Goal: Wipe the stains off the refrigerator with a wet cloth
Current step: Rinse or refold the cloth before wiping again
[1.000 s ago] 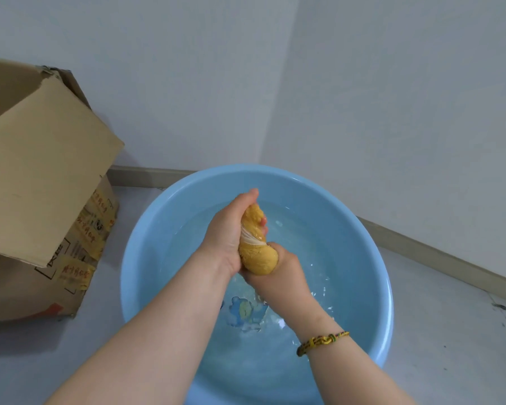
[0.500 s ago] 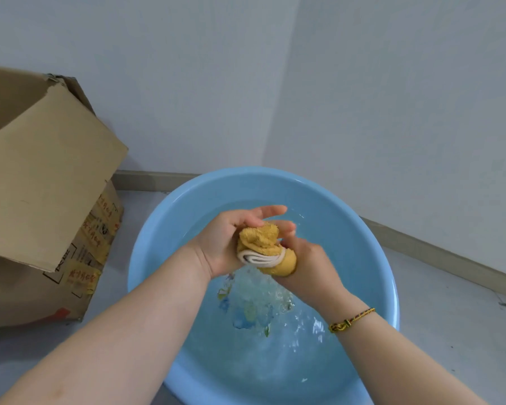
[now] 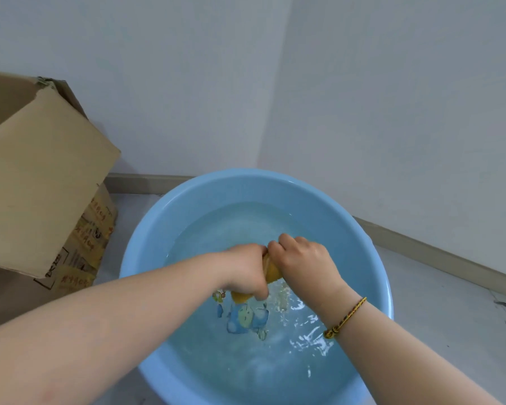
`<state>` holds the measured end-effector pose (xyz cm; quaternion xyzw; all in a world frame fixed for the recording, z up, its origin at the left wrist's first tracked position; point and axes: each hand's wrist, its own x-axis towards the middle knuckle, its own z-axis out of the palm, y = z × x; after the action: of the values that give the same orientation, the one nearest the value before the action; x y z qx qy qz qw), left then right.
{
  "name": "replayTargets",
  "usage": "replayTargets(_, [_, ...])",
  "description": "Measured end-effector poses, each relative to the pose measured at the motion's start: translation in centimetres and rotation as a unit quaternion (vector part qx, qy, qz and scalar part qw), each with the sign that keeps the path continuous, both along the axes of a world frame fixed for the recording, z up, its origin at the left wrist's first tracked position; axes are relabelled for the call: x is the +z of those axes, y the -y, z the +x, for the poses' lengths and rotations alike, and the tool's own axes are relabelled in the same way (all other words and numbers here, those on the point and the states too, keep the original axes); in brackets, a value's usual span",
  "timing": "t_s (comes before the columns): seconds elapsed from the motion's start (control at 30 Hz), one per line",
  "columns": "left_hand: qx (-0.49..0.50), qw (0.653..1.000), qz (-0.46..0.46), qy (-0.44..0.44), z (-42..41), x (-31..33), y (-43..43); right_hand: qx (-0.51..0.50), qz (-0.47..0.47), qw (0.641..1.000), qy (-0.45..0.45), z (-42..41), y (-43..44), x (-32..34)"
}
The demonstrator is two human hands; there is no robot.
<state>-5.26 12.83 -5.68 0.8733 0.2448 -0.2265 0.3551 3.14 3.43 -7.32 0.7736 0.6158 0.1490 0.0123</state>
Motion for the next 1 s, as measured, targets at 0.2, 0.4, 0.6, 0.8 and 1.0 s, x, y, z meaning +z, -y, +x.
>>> replayTargets(0.2, [-0.09, 0.947, 0.287, 0.113, -0.6, -2.4, 0.3, -0.132, -0.117, 0.973, -0.148, -1.7, -0.1, -1.0])
replayTargets(0.4, [-0.146, 0.907, 0.362, 0.157, -0.8, -1.7, -0.9, -0.182, -0.04, 0.953, -0.24, -2.2, 0.0, -0.2])
replayTargets(0.6, [-0.117, 0.921, 0.304, 0.213, -1.1, -1.2, -0.9, -0.172, -0.039, 0.955, -0.237, -2.0, 0.5, 0.5])
replayTargets(0.8, [0.096, 0.964, 0.127, 0.213, -0.3, -0.5, -0.6, -0.257, -0.013, 0.932, -0.254, -0.7, 1.1, 1.4])
replayTargets(1.0, [0.319, 0.84, -0.321, 0.3, -0.3, 1.5, -1.3, -0.324, 0.042, 0.895, -0.305, -0.4, 1.3, 3.1])
